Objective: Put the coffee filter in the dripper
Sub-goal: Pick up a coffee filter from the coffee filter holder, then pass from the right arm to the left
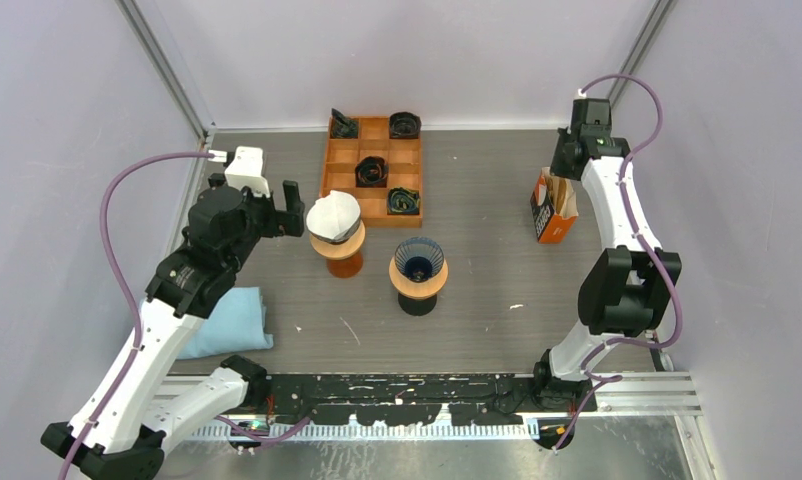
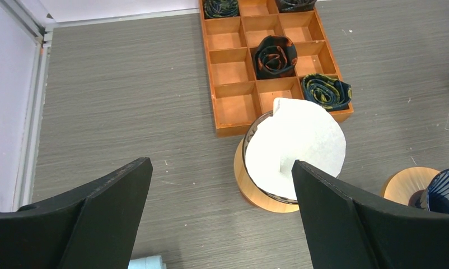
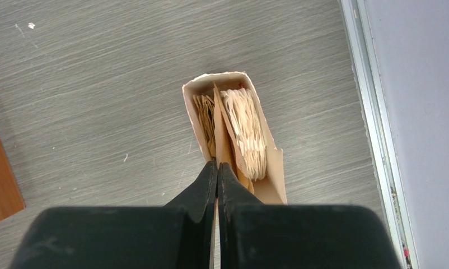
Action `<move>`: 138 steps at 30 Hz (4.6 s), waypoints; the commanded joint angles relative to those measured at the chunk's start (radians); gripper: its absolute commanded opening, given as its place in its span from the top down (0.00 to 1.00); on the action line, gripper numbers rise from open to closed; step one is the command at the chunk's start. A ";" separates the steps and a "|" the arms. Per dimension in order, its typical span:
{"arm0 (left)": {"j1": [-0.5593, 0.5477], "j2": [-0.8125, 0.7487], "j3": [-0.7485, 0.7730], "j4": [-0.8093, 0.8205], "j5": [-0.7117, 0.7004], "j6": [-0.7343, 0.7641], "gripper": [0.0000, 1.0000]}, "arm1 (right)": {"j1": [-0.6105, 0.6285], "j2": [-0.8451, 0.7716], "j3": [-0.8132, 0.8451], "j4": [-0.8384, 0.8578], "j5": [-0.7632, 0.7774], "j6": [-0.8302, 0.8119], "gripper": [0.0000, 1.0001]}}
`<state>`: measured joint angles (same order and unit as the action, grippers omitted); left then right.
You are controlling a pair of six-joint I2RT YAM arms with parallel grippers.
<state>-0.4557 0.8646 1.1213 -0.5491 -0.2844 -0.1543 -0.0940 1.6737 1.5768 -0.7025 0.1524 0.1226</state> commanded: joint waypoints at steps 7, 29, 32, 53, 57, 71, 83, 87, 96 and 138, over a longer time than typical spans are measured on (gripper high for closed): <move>0.006 0.007 0.008 0.069 0.057 0.001 0.01 | -0.003 -0.073 0.038 0.111 -0.042 -0.074 1.00; -0.047 0.088 0.173 -0.003 0.356 -0.151 0.01 | 0.031 -0.327 -0.005 0.052 -0.202 0.083 0.99; -0.093 0.082 0.171 0.009 0.354 -0.190 0.01 | 0.043 -0.371 -0.027 0.054 -0.244 0.113 0.99; -0.383 0.081 0.023 0.206 0.257 -0.418 0.01 | 0.265 -0.577 -0.231 0.244 -0.602 0.364 0.99; -0.382 0.090 -0.018 0.279 0.265 -0.480 0.01 | 0.266 -0.604 -0.282 0.341 -0.705 0.424 0.99; -0.251 0.201 -0.080 0.507 0.487 -0.691 0.01 | 0.267 -0.643 -0.475 0.720 -0.964 0.702 0.99; -0.191 0.236 -0.140 0.709 0.638 -0.826 0.04 | 0.272 -0.677 -0.593 0.967 -1.046 0.869 0.99; -0.191 0.278 -0.180 0.809 0.655 -0.873 0.07 | 0.273 -0.682 -0.622 1.021 -1.067 0.901 0.99; -0.192 0.306 -0.247 0.985 0.715 -0.952 0.33 | 0.274 -0.673 -0.713 1.120 -1.093 0.956 0.99; -0.192 0.076 -0.387 1.004 0.577 -1.053 1.00 | 0.281 -0.768 -0.720 0.821 -0.870 0.731 0.50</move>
<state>-0.6495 0.9592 0.7307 0.3817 0.3382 -1.1851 0.1844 0.9379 0.8185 0.2119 -0.8101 0.9524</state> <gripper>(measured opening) 0.007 0.494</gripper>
